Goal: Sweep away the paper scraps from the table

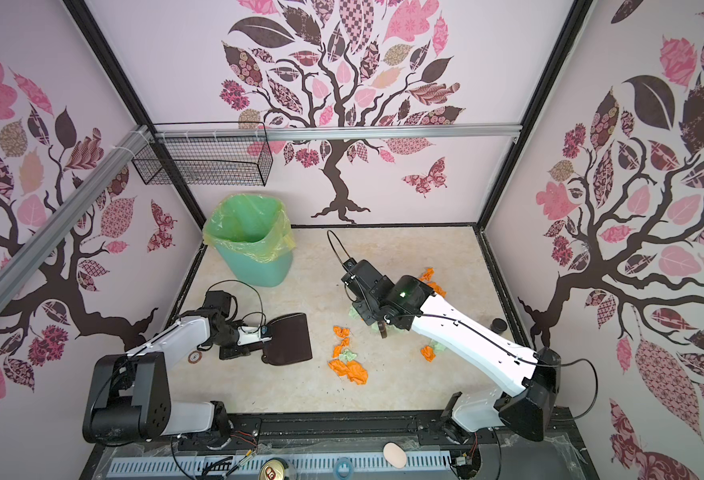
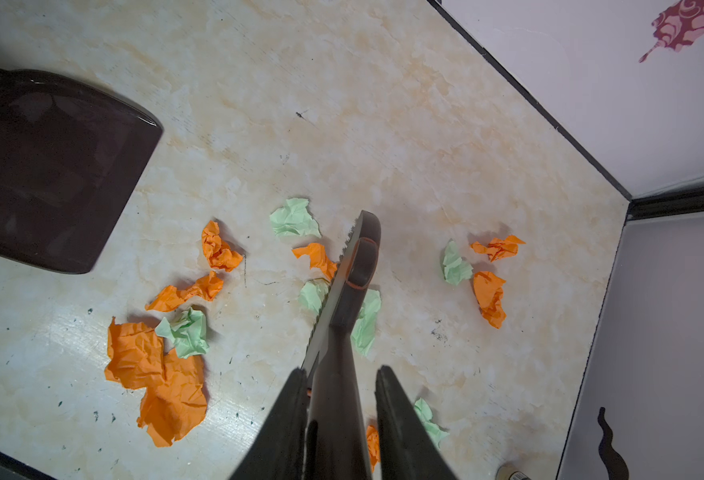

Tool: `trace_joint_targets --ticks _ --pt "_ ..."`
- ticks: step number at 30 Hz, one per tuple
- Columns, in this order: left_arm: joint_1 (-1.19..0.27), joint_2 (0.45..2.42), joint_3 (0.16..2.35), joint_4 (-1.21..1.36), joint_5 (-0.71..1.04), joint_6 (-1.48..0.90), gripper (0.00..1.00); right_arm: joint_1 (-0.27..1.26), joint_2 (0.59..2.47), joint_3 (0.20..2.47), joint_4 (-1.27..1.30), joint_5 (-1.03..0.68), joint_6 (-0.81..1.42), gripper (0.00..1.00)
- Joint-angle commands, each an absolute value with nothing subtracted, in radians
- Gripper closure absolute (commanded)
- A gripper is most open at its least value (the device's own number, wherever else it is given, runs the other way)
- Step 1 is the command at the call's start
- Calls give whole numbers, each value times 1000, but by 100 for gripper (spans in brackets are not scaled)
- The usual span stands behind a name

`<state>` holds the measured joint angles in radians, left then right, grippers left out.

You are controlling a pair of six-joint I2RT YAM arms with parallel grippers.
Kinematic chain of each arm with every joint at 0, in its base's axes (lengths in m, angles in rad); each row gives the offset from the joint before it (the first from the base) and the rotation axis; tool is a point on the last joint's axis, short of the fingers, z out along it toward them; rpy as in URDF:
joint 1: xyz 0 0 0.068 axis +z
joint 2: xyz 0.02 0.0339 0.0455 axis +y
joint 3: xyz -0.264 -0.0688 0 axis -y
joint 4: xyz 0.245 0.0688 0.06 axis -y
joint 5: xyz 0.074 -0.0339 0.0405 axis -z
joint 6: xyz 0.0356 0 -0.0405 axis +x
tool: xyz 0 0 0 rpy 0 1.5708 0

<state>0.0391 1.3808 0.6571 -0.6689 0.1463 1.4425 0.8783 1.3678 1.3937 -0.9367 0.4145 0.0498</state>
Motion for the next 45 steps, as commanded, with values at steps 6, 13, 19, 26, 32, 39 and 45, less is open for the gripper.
trace_joint_targets --ticks 6,13,19,26,32,39,45 --pt "33 1396 566 -619 150 1406 67 875 1311 1390 -927 411 69 100" --pt "32 1330 572 -696 165 1386 72 876 1315 1387 -935 422 72 100" --pt "33 1227 627 -867 214 1366 74 859 1385 1456 -1013 537 67 100" --pt "33 1145 645 -1000 210 1384 75 816 1585 1654 -1157 673 -15 100" --pt "19 1091 616 -992 163 1409 77 805 1773 1826 -1313 727 -57 100" --pt "-146 1095 612 -894 20 1336 78 790 1815 1820 -1379 678 -53 100" --pt "-238 1169 665 -862 -50 1232 78 785 1801 1777 -1337 594 -26 100"
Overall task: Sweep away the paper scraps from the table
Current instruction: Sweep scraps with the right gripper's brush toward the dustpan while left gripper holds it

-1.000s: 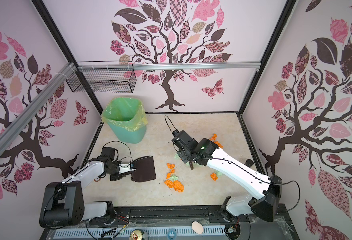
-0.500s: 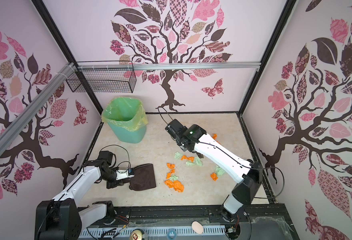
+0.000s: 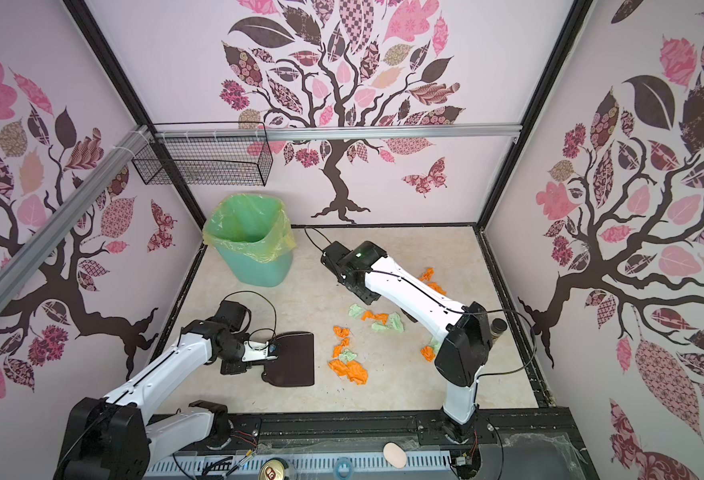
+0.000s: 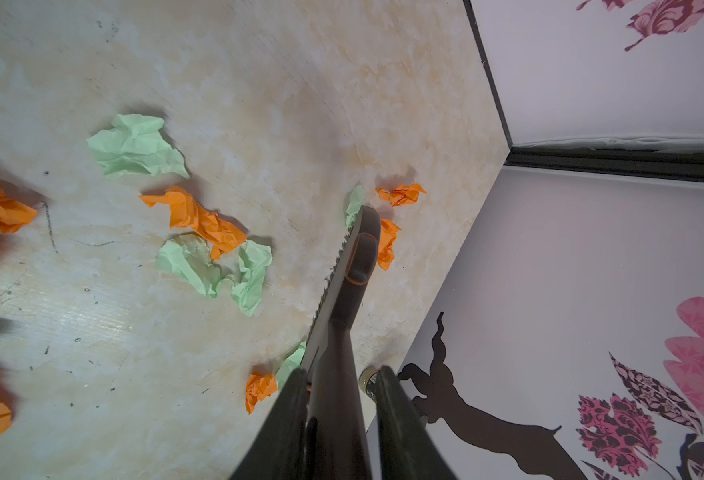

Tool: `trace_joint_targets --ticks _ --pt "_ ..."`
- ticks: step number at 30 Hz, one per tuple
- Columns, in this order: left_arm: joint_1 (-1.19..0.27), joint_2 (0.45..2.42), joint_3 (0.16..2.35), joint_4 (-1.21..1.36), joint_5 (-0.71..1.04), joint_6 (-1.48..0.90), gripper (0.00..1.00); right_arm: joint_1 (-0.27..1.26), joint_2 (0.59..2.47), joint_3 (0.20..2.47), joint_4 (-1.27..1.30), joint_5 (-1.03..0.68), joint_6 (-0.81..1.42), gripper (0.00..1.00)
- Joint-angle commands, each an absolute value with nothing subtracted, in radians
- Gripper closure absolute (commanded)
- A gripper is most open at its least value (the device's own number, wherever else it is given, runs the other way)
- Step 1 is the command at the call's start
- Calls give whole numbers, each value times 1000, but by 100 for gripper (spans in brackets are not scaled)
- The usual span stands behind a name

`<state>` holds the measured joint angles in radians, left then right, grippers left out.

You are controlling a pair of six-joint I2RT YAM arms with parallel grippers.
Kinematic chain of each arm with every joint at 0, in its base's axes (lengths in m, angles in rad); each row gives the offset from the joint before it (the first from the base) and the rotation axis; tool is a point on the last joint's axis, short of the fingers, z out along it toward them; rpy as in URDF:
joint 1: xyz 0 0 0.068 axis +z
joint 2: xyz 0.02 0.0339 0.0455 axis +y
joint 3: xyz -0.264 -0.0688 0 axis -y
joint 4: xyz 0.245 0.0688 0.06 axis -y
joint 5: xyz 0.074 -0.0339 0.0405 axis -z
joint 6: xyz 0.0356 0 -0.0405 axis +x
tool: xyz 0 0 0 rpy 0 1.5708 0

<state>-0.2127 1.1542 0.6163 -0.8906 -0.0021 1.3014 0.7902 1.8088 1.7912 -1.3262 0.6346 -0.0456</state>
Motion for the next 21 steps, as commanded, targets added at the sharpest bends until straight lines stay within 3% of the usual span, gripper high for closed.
trace_joint_targets --ticks 1,11,21 --pt "-249 1170 669 -858 -50 1216 78 781 1796 1770 -1320 570 -24 100" --pt "-352 1175 678 -844 -81 1097 78 792 1788 1758 -1241 347 -12 100" --pt "-421 1189 689 -829 -89 1029 78 942 1813 1831 -1237 279 46 100"
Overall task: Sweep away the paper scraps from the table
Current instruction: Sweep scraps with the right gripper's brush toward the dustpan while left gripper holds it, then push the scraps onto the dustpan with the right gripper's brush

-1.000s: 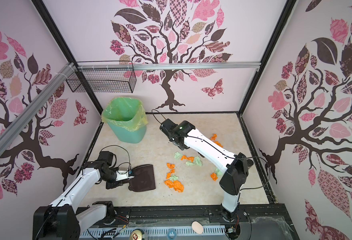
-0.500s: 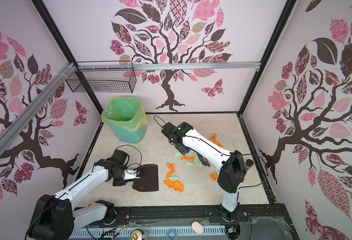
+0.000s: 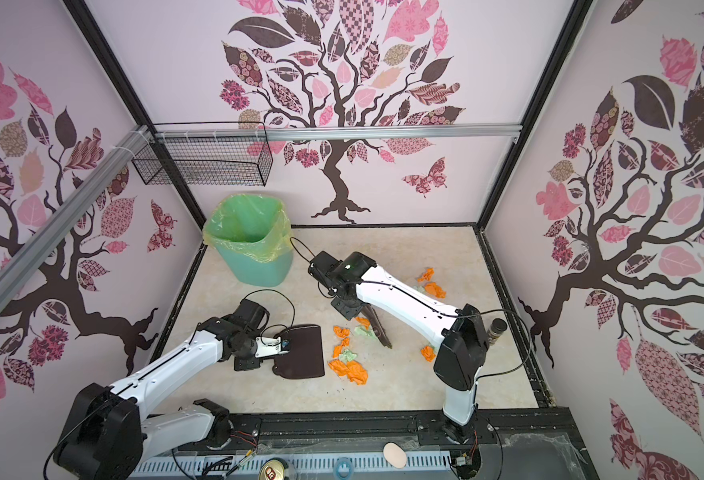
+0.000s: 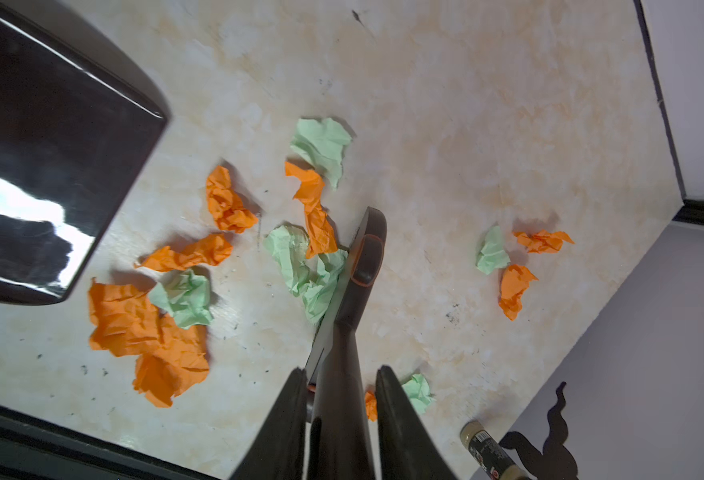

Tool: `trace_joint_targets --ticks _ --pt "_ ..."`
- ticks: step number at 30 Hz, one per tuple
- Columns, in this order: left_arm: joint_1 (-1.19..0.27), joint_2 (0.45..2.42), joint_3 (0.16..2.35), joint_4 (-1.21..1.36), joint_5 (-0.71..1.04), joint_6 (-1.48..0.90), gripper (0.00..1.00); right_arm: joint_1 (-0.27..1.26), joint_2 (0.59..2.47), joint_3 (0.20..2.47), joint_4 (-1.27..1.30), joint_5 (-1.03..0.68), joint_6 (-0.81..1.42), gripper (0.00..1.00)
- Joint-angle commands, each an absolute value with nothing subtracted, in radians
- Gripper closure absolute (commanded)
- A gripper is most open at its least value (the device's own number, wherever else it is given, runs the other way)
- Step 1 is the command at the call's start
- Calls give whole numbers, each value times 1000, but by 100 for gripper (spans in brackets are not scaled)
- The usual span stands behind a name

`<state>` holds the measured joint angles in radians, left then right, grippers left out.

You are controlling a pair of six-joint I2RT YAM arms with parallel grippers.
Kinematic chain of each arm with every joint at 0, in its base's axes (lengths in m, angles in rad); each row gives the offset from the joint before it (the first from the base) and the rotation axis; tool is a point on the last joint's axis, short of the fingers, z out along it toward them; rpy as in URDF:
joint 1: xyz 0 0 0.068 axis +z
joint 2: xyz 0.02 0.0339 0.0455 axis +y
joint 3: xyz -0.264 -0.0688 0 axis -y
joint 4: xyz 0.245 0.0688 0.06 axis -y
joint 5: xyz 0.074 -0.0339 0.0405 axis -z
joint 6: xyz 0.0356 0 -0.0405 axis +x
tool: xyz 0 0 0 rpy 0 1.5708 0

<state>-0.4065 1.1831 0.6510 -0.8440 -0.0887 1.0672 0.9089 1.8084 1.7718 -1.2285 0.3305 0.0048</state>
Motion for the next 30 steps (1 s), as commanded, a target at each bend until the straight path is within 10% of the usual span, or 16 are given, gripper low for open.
trace_joint_targets --ticks 1,22,30 --pt "-425 1193 689 -827 -89 1027 78 952 1818 1847 -1241 281 53 100" --pt "-429 1237 690 -792 -73 1021 79 1085 1923 2250 -1456 408 157 100" --pt "-430 1208 662 -802 -70 1045 79 1045 1686 1871 -1479 477 548 100"
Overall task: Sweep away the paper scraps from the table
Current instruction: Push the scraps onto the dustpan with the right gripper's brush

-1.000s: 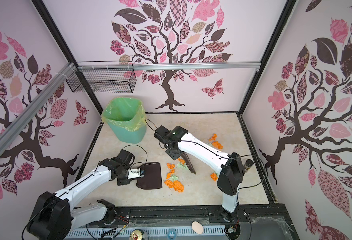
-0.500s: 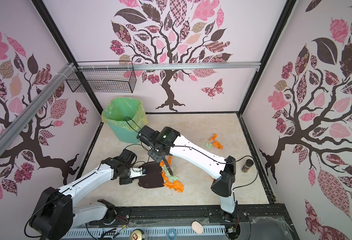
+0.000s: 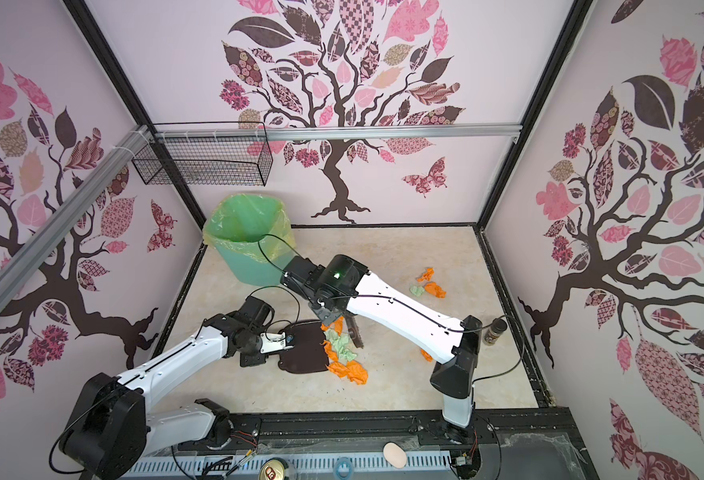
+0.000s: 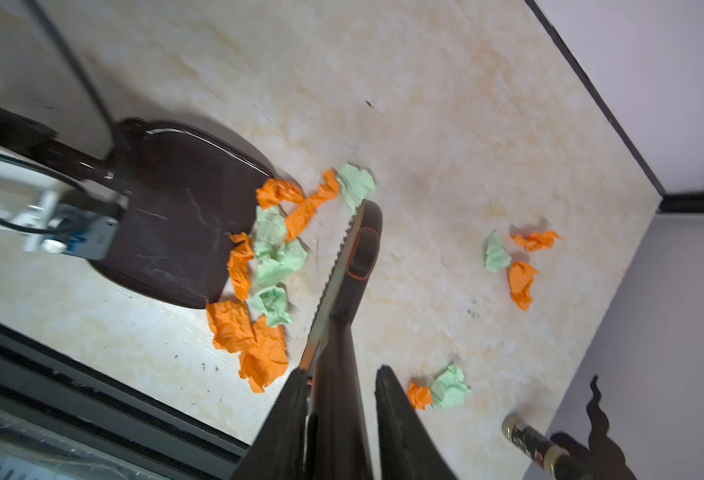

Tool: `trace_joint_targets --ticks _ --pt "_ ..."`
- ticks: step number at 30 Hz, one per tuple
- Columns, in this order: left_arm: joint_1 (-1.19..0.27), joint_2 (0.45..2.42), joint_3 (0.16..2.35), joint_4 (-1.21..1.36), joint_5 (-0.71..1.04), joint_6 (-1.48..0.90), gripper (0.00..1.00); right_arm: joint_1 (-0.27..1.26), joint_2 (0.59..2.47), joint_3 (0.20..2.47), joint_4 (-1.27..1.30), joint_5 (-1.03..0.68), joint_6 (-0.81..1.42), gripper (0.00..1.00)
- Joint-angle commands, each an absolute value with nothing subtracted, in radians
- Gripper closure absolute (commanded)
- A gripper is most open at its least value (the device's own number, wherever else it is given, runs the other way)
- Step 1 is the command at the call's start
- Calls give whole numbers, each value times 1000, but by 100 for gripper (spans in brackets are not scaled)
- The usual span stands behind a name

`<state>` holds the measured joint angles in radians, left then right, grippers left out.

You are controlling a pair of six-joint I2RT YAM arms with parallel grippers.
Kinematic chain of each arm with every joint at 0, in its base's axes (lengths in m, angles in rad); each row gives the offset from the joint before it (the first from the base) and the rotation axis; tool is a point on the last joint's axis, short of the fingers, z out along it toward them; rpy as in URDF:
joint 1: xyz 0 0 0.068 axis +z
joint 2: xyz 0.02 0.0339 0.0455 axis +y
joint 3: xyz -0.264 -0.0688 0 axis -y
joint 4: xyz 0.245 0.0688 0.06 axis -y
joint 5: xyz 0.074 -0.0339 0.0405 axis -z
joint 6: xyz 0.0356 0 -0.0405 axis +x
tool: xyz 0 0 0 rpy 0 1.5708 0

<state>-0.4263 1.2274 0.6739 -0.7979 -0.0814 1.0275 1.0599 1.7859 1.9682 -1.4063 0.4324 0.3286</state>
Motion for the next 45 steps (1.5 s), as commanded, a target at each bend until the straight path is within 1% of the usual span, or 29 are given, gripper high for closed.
trace_joint_targets --ticks 1,5,9,14,19,26,31,35,45 --pt "-430 1202 659 -804 -67 1050 79 1043 1661 1820 -1480 469 597 100" --pt "-430 1187 636 -795 -61 1070 79 1043 1576 1635 -1478 406 755 100" --pt "-430 1189 626 -789 -57 1082 79 1053 1559 1597 -1479 330 809 100" --pt "-430 1195 617 -780 -45 1089 79 1099 1621 1670 -1479 271 834 100" --pt "-430 1197 621 -776 -13 1090 79 1109 1687 1708 -1475 249 878 100" --pt "-430 1203 614 -773 -3 1102 80 1114 1711 1680 -1375 245 889 100" --pt "-429 1205 612 -773 -3 1101 80 1114 1746 1695 -1318 229 854 100" --pt "-430 1215 615 -771 0 1097 80 1114 1807 1760 -1298 211 803 100" --pt "-430 1232 639 -776 5 1092 80 1127 1937 1969 -1343 193 716 100"
